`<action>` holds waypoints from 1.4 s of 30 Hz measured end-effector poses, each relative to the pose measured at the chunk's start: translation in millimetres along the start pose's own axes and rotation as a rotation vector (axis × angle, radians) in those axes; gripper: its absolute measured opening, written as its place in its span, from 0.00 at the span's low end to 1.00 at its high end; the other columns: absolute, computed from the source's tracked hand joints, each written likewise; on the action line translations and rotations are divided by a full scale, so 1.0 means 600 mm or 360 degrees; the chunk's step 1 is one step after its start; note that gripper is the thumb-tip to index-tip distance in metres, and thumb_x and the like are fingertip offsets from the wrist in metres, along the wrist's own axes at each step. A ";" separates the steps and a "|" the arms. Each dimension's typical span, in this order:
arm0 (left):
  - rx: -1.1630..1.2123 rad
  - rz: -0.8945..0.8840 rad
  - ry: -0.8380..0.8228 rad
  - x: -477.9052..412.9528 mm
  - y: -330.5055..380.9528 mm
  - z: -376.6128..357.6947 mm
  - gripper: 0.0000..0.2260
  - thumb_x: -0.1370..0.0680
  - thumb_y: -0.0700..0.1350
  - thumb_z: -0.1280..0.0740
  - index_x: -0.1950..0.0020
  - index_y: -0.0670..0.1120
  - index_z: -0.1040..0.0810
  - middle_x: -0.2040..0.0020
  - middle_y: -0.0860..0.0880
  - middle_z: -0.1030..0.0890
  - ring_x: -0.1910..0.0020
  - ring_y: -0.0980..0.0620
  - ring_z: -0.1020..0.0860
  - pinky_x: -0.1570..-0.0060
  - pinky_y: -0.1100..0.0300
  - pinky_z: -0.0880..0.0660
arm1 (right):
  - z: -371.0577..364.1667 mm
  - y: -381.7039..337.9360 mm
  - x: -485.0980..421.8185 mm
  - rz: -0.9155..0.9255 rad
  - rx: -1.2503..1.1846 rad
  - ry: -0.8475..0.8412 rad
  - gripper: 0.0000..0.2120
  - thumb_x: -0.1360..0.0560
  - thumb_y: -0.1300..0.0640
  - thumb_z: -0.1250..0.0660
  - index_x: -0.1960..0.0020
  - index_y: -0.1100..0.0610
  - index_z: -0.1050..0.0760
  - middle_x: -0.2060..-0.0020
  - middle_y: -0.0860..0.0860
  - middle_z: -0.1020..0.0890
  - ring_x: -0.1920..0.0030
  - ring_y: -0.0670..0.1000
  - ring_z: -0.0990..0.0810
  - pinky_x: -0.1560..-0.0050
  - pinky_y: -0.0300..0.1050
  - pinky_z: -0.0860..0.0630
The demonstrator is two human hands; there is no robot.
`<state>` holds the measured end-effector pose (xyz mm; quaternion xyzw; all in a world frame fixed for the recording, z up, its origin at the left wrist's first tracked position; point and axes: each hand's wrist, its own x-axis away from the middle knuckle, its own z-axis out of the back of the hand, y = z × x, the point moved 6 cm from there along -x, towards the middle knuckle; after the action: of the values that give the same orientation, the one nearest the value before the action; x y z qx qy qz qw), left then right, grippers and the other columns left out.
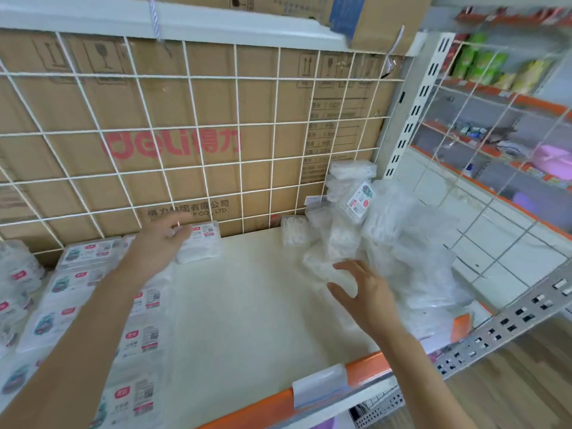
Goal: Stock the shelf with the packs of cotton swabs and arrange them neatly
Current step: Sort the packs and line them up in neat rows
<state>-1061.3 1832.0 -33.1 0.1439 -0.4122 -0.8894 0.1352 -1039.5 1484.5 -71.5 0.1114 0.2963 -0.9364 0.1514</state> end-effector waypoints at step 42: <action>0.1449 0.0572 -0.0049 0.077 0.129 -0.191 0.09 0.20 0.38 0.42 0.49 0.47 0.23 0.56 0.46 0.20 0.59 0.47 0.22 0.65 0.56 0.20 | 0.030 0.016 -0.003 -0.0306 -0.1423 -0.0199 0.14 0.34 0.50 0.33 0.48 0.44 0.23 0.50 0.45 0.19 0.52 0.39 0.22 0.54 0.30 0.28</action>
<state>-1052.6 1687.5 -50.8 0.1018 -0.7795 -0.5835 0.2039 -1036.4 1466.9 -61.4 -0.0496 0.6704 -0.7314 0.1146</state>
